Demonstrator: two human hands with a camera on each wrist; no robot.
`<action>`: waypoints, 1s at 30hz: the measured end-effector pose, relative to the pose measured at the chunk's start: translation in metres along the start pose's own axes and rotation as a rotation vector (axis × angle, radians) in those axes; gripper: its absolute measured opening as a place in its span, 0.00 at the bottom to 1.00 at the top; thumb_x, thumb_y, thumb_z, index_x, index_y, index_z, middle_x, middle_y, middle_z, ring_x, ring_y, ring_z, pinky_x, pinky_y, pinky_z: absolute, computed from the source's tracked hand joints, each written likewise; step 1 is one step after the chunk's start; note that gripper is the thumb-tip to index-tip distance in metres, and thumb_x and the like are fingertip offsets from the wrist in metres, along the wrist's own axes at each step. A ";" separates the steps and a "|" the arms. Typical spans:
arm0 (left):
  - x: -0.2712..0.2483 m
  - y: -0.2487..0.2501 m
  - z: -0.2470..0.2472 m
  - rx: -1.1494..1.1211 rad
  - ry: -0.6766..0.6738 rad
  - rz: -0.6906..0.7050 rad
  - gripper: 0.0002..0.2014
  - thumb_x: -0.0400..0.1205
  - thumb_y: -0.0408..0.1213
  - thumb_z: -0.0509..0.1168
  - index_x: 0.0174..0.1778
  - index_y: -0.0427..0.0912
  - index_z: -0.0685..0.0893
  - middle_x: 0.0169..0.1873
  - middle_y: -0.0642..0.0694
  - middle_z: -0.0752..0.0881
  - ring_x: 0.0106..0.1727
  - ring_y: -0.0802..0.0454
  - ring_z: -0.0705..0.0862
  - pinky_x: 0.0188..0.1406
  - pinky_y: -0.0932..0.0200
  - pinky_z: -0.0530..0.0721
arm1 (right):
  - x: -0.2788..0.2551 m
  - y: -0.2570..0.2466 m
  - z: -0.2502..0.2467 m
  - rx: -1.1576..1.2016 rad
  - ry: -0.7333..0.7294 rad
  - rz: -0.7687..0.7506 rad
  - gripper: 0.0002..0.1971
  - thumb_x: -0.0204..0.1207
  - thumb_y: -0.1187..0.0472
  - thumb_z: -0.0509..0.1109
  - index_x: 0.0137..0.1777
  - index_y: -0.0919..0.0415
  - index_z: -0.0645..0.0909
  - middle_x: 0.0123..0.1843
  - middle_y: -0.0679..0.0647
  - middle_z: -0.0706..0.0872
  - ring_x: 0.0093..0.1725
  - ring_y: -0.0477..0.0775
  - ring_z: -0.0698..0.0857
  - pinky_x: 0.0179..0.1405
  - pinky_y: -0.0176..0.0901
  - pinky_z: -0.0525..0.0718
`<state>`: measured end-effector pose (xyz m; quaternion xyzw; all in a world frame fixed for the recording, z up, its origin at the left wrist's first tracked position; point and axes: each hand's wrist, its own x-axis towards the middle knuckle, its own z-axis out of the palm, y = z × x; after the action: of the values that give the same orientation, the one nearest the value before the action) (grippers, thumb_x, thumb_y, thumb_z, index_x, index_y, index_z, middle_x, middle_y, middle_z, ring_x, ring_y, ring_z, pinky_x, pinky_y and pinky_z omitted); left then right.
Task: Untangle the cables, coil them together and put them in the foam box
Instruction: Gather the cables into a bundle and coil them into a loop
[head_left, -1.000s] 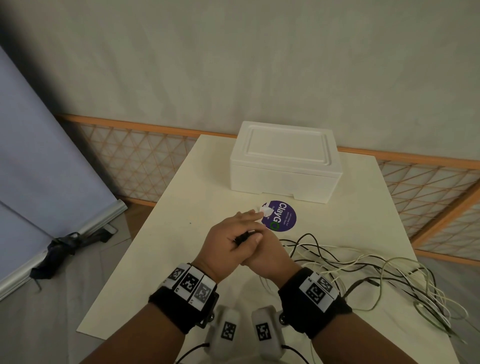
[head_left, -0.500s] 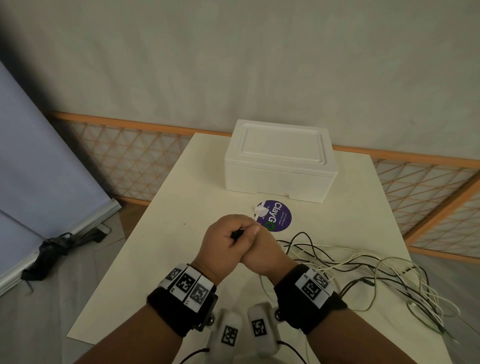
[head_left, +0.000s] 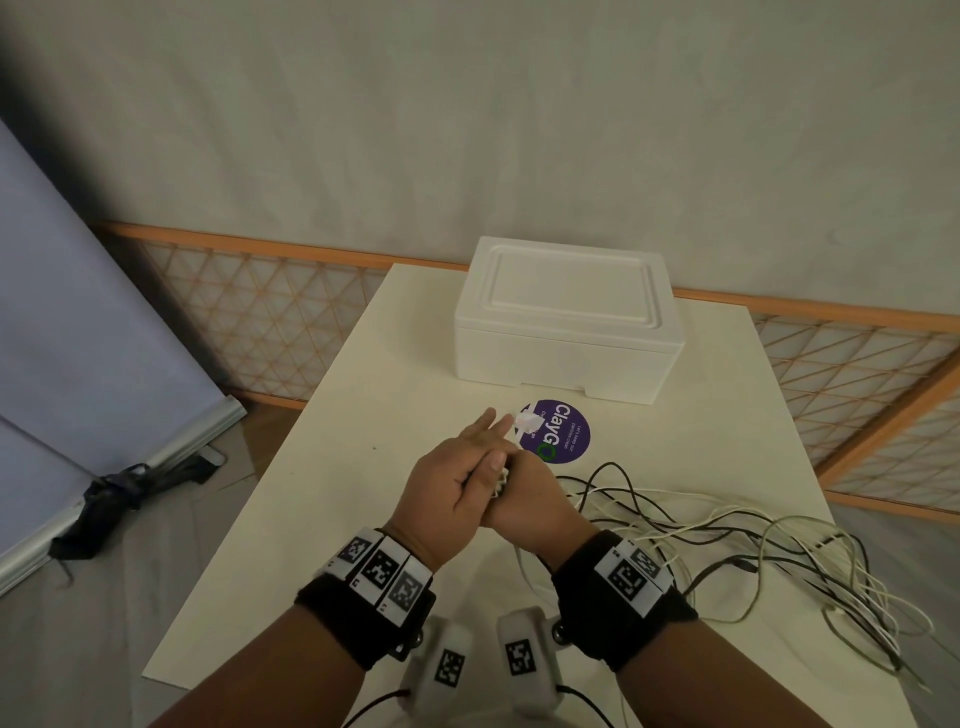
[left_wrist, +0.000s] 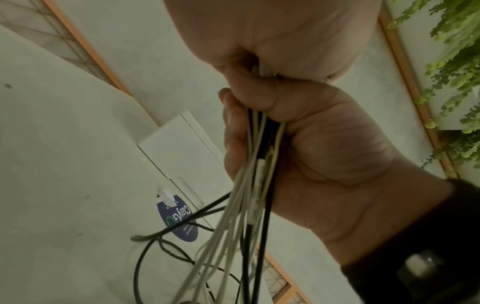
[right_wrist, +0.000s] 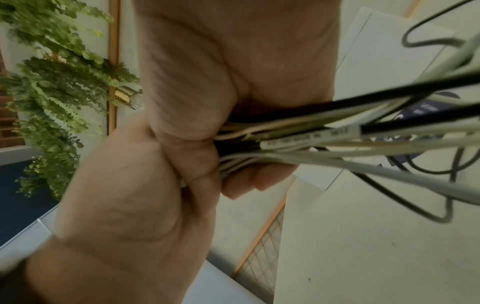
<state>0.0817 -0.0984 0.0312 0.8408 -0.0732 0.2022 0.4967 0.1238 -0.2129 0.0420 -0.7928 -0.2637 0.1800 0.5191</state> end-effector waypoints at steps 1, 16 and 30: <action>0.000 -0.001 -0.001 -0.028 -0.025 0.010 0.18 0.85 0.45 0.53 0.62 0.47 0.85 0.66 0.65 0.78 0.76 0.64 0.71 0.72 0.70 0.69 | 0.000 -0.001 0.000 0.012 -0.002 -0.009 0.12 0.66 0.72 0.75 0.48 0.60 0.84 0.36 0.38 0.83 0.37 0.32 0.84 0.35 0.26 0.79; 0.019 0.012 -0.033 -0.803 -0.017 -0.672 0.28 0.77 0.64 0.57 0.70 0.56 0.74 0.71 0.40 0.79 0.63 0.45 0.82 0.64 0.48 0.79 | 0.000 -0.003 -0.002 0.065 0.048 0.112 0.09 0.64 0.75 0.71 0.36 0.61 0.79 0.26 0.45 0.78 0.22 0.39 0.74 0.24 0.29 0.74; 0.014 0.028 -0.011 -0.459 0.075 -0.978 0.14 0.86 0.46 0.55 0.53 0.46 0.85 0.51 0.41 0.88 0.52 0.43 0.87 0.49 0.46 0.88 | 0.007 0.007 0.016 -0.355 0.055 0.062 0.30 0.64 0.55 0.80 0.61 0.58 0.68 0.49 0.52 0.85 0.45 0.53 0.86 0.38 0.45 0.83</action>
<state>0.0829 -0.1019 0.0641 0.6387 0.3022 -0.0441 0.7062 0.1218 -0.1994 0.0288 -0.8845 -0.2525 0.1249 0.3720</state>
